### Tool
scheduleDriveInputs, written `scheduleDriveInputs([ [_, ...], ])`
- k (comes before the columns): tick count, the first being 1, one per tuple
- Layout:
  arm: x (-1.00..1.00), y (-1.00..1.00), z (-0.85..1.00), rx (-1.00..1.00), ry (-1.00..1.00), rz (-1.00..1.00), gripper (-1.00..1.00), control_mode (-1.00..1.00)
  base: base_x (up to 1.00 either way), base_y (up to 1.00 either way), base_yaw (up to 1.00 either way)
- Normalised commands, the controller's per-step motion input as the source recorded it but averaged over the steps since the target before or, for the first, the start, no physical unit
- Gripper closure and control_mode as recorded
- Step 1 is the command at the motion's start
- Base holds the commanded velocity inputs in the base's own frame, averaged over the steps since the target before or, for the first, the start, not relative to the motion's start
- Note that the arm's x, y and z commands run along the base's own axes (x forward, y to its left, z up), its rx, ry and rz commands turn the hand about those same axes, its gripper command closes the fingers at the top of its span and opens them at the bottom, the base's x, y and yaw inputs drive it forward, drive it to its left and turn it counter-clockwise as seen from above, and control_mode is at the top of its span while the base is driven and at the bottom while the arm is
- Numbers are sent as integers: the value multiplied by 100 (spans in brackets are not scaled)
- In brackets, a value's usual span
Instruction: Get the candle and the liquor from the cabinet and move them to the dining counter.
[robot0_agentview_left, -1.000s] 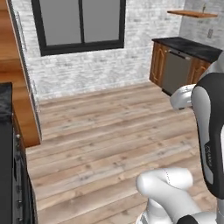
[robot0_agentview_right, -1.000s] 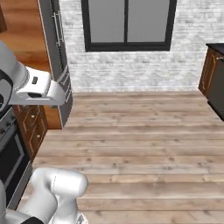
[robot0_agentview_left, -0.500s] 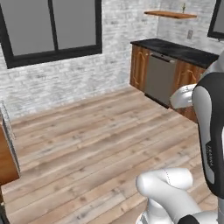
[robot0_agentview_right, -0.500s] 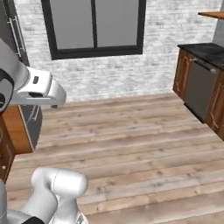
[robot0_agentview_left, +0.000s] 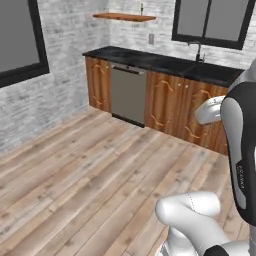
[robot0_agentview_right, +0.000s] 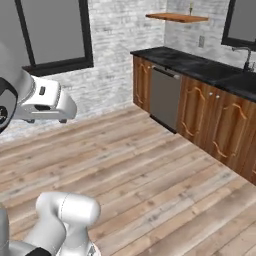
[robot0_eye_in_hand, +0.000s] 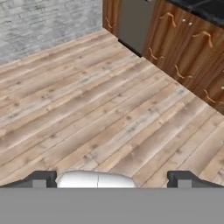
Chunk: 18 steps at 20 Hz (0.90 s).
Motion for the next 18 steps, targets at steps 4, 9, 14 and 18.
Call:
scheduleDriveInputs([
  [4,0,0,0,0,0,0,-100,100,96,38,-61],
  [9,0,0,0,0,0,0,-100,100,100,54,-56],
  [14,0,0,0,0,0,0,-100,100,100,61,-53],
  [18,0,0,0,0,0,0,-100,100,100,61,-47],
])
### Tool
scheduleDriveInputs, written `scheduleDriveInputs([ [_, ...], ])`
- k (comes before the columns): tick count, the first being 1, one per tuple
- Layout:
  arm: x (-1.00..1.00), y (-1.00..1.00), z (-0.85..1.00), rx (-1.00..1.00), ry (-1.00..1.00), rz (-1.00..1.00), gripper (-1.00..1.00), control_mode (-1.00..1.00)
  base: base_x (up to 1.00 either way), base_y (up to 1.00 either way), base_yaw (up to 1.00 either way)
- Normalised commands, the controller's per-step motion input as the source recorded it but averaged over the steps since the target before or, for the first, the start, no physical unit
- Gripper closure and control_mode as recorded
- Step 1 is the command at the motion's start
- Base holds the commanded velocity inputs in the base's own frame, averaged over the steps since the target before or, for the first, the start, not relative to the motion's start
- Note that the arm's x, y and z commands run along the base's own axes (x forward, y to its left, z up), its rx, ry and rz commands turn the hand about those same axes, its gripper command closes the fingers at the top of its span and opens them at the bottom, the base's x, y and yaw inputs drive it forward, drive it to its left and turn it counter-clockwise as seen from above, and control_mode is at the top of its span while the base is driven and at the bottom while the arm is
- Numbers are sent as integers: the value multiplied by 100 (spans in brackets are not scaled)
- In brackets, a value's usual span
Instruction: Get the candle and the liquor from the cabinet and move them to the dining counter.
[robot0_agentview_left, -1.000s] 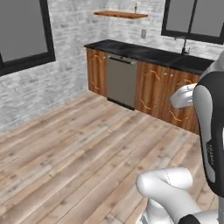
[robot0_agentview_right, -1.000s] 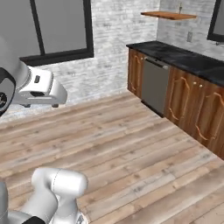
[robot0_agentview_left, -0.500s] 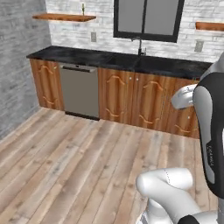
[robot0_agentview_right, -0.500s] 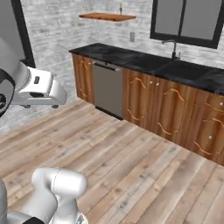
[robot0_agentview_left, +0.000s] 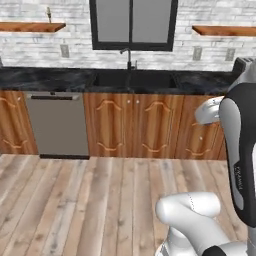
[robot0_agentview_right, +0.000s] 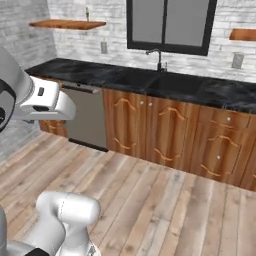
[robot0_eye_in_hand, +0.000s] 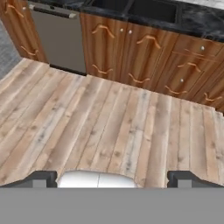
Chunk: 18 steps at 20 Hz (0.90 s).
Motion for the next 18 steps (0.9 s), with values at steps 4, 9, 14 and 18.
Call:
scheduleDriveInputs([
  [4,0,0,0,0,0,0,-100,100,100,55,-44],
  [9,0,0,0,0,0,0,-100,100,100,34,-34],
  [14,0,0,0,0,0,0,-100,100,100,39,-24],
  [18,0,0,0,0,0,0,-100,100,92,53,-4],
])
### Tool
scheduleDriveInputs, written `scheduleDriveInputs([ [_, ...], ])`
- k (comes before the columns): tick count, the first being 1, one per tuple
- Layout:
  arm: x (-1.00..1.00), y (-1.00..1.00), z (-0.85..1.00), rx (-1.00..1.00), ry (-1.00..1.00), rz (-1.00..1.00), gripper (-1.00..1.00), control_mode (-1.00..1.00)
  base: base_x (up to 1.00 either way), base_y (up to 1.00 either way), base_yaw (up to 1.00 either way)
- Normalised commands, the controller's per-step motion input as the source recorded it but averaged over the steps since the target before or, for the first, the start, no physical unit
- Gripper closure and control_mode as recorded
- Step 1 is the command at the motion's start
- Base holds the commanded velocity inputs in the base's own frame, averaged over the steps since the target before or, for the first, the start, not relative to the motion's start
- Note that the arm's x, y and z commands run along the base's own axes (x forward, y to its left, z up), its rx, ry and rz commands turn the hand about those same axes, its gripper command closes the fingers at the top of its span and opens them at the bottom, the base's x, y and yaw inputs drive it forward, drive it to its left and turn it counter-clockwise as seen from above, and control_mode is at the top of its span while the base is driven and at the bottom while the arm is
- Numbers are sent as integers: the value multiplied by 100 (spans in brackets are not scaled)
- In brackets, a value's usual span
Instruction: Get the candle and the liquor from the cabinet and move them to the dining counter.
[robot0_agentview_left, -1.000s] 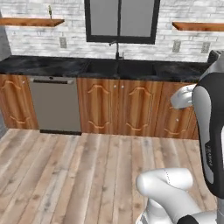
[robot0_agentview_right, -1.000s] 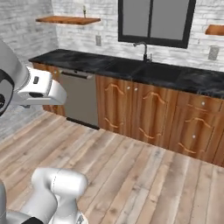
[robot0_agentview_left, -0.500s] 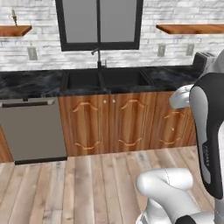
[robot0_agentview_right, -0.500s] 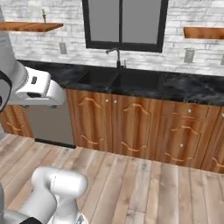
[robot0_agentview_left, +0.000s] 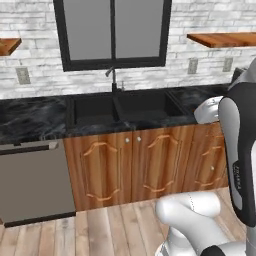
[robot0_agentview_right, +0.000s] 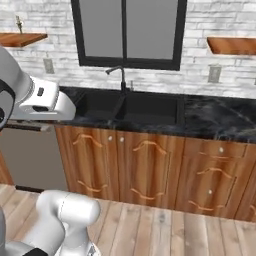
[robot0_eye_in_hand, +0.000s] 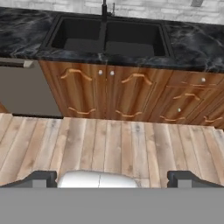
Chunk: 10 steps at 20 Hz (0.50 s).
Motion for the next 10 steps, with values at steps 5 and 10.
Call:
scheduleDriveInputs([
  [5,0,0,0,0,0,0,-100,100,91,65,0],
  [10,0,0,0,0,0,0,-100,100,67,76,0],
])
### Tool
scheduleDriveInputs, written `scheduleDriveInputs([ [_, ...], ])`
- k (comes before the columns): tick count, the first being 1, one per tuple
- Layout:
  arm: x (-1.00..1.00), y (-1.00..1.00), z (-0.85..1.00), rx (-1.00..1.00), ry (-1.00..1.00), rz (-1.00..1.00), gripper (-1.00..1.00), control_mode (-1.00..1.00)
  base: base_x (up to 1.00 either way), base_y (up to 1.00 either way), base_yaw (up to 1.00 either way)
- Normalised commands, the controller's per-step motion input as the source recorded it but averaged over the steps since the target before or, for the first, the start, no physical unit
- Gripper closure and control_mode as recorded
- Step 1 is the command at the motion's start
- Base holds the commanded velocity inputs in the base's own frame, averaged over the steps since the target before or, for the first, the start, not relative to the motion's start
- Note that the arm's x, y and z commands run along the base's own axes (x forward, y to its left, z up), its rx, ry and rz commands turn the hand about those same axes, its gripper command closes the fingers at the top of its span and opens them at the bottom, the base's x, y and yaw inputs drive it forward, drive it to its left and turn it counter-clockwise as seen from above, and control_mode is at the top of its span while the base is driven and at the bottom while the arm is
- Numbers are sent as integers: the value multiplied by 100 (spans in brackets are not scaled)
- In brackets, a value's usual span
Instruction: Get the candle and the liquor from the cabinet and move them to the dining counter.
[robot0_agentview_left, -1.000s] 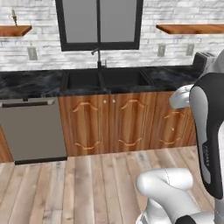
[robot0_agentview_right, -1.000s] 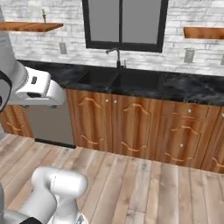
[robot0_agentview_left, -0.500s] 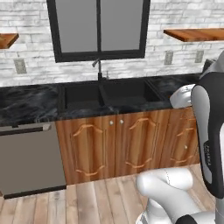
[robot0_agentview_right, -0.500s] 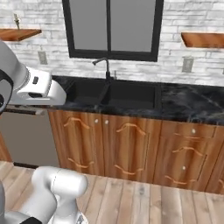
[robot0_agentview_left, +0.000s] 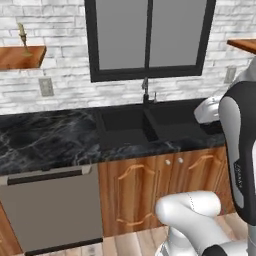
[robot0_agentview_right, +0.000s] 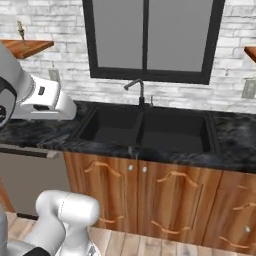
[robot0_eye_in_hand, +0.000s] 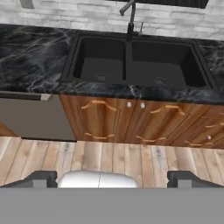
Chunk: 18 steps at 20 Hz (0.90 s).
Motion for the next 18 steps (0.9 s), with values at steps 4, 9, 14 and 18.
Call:
scheduleDriveInputs([
  [4,0,0,0,0,0,0,-100,100,47,100,-11],
  [9,0,0,0,0,0,0,-100,100,38,100,-10],
  [14,0,0,0,0,0,0,-100,100,35,92,-4],
  [18,0,0,0,0,0,0,-100,100,24,73,0],
])
